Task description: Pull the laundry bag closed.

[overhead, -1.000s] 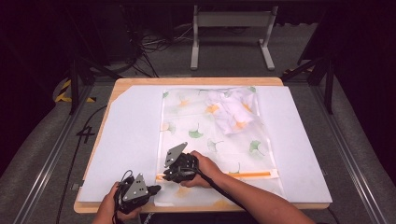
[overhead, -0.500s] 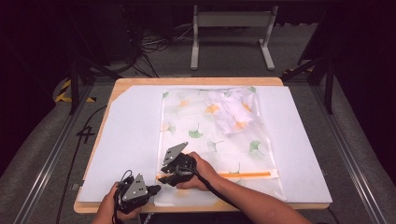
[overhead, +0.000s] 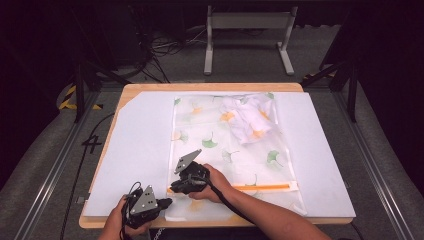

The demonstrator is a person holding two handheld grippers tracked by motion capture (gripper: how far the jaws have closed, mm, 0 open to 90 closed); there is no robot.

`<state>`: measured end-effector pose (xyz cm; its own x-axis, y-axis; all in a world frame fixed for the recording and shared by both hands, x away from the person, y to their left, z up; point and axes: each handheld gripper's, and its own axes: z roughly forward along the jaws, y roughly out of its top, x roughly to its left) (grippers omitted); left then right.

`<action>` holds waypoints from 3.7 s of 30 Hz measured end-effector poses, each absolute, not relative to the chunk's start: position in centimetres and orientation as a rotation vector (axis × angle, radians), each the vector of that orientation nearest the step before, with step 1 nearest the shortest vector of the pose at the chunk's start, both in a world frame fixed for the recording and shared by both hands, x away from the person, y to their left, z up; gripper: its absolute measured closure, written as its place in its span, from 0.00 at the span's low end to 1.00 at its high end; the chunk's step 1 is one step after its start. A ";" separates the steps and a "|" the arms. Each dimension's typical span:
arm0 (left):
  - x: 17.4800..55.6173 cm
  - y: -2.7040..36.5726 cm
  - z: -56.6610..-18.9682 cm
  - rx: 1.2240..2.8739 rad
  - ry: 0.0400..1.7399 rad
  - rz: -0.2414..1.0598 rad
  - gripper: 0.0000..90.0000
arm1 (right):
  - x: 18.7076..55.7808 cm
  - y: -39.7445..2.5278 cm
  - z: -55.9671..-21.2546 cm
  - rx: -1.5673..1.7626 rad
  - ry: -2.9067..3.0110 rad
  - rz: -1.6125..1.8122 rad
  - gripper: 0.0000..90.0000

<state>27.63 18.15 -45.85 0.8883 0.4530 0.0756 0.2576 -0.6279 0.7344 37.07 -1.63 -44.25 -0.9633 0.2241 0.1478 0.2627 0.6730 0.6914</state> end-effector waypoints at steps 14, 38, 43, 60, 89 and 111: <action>27.7 18.2 -45.9 2.278 0.504 0.324 0.98 | 36.1 -0.9 -44.6 -0.447 -2.855 -1.202 0.83; 27.6 18.0 -45.8 2.280 0.512 0.342 0.95 | 36.0 -1.6 -44.5 -0.324 -2.870 -1.191 0.97; 27.7 17.8 -45.4 2.277 0.498 0.405 0.94 | 36.1 -1.6 -44.3 -0.325 -2.856 -1.188 0.98; 28.7 18.0 -45.9 2.286 0.516 0.395 1.00 | 36.0 -1.7 -44.2 -0.341 -2.854 -1.190 1.00; 28.8 18.3 -46.0 2.266 0.540 0.363 1.00 | 35.8 -2.9 -43.9 -0.324 -2.918 -1.105 1.00; 29.0 18.4 -45.9 2.265 0.548 0.342 1.00 | 35.5 -7.1 -43.4 -0.363 -2.981 -1.023 1.00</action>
